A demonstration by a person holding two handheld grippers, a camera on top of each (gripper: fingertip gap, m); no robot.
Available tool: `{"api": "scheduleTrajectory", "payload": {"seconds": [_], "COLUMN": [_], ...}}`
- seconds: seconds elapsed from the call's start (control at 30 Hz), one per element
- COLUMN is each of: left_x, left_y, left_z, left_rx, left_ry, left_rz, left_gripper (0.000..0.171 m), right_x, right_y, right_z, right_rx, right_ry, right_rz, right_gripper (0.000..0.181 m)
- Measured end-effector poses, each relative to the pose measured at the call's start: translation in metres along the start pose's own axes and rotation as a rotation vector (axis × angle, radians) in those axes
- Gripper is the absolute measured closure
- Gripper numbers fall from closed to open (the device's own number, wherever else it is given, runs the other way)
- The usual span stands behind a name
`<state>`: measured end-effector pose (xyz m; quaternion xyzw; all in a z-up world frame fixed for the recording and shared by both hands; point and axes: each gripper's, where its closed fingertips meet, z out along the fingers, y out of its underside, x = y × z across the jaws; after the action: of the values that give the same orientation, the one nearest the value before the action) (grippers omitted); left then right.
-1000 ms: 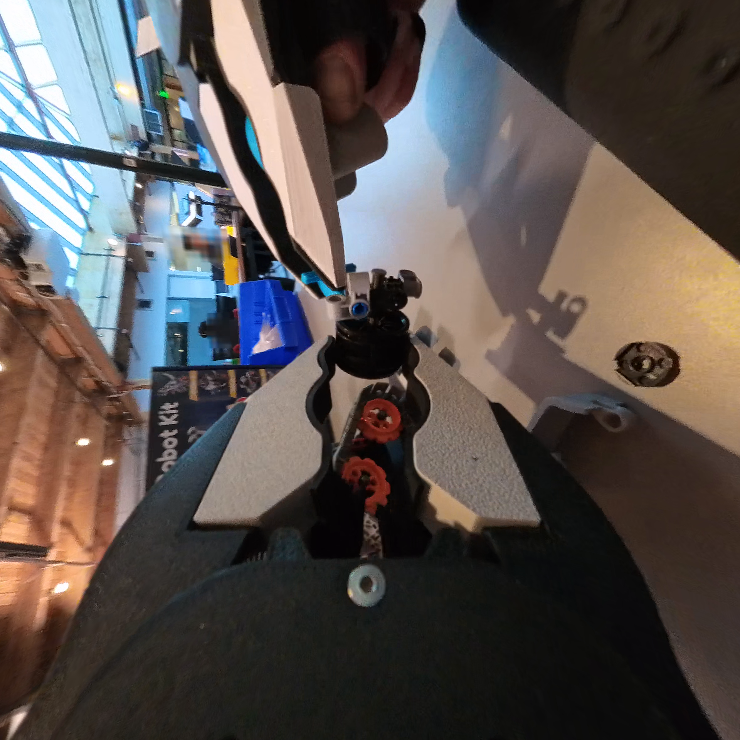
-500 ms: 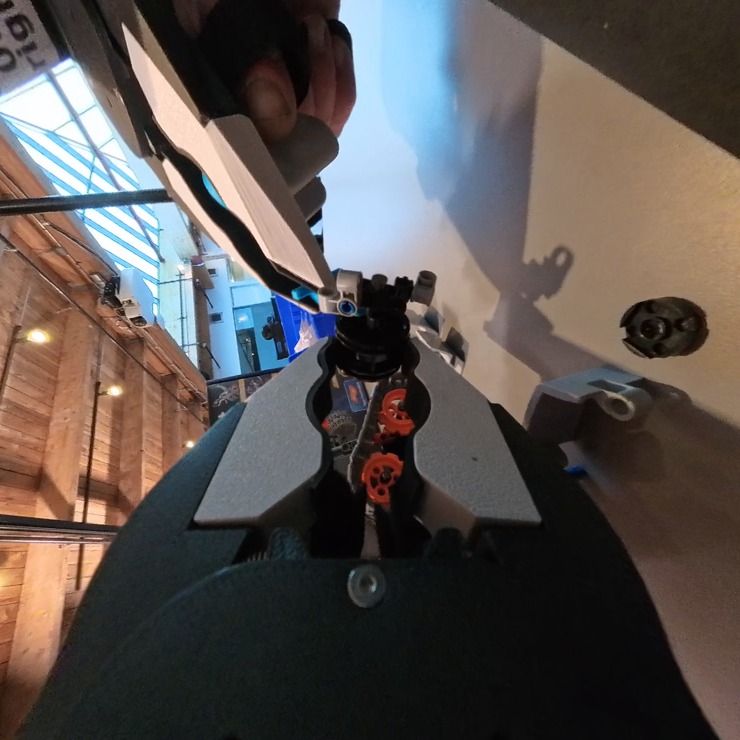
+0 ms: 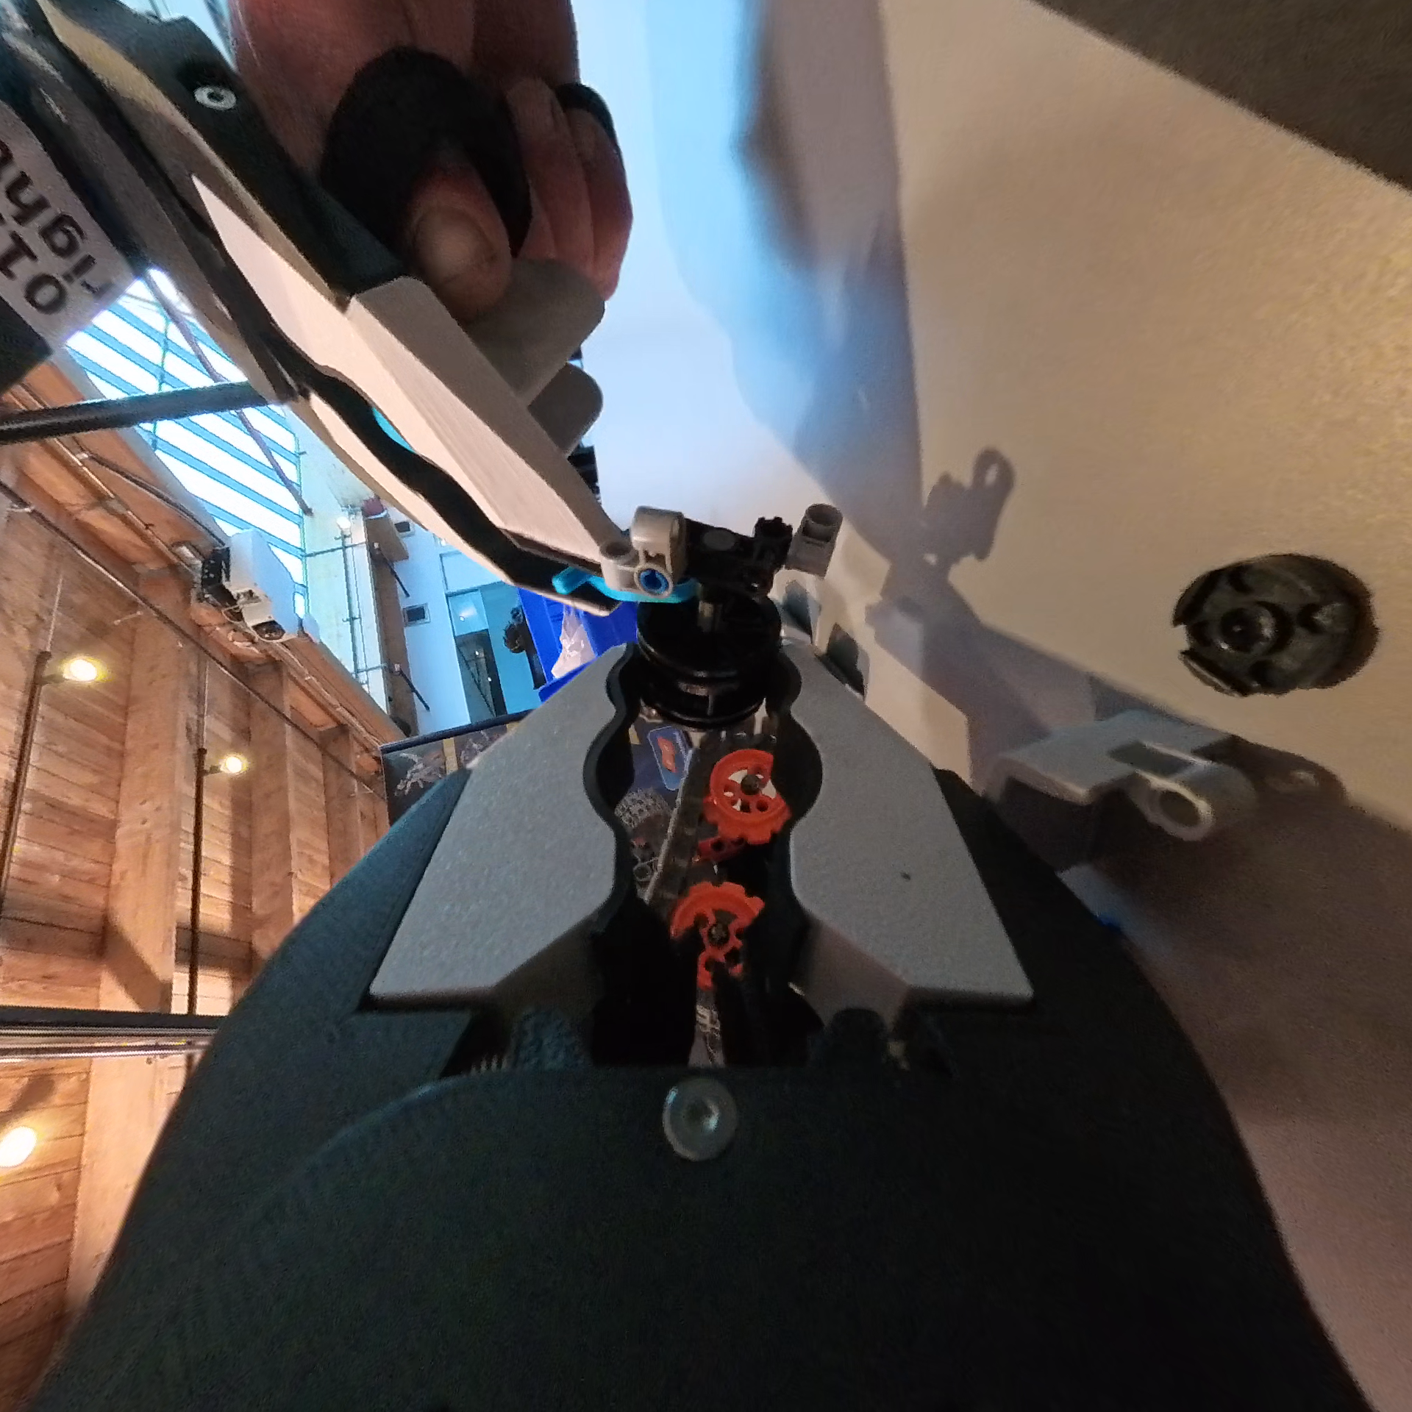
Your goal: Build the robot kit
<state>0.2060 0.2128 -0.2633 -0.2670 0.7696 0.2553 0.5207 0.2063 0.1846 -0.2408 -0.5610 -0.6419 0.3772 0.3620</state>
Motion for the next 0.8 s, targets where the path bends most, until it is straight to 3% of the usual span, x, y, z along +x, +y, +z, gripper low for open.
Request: {"api": "scheduleTrajectory", "payload": {"seconds": [0.8], "left_x": [0.0021], "left_y": [-0.0056], "left_z": [0.0044], "left_rx": [0.013], "left_ry": [0.021], "left_rz": [0.050], "left_gripper": [0.142], "right_x": [-0.0053], "right_y": [0.0021], "right_z": [-0.0007], "right_rx": [-0.041], "right_ry": [-0.208], "right_rz": [0.046], "right_gripper": [0.176]}}
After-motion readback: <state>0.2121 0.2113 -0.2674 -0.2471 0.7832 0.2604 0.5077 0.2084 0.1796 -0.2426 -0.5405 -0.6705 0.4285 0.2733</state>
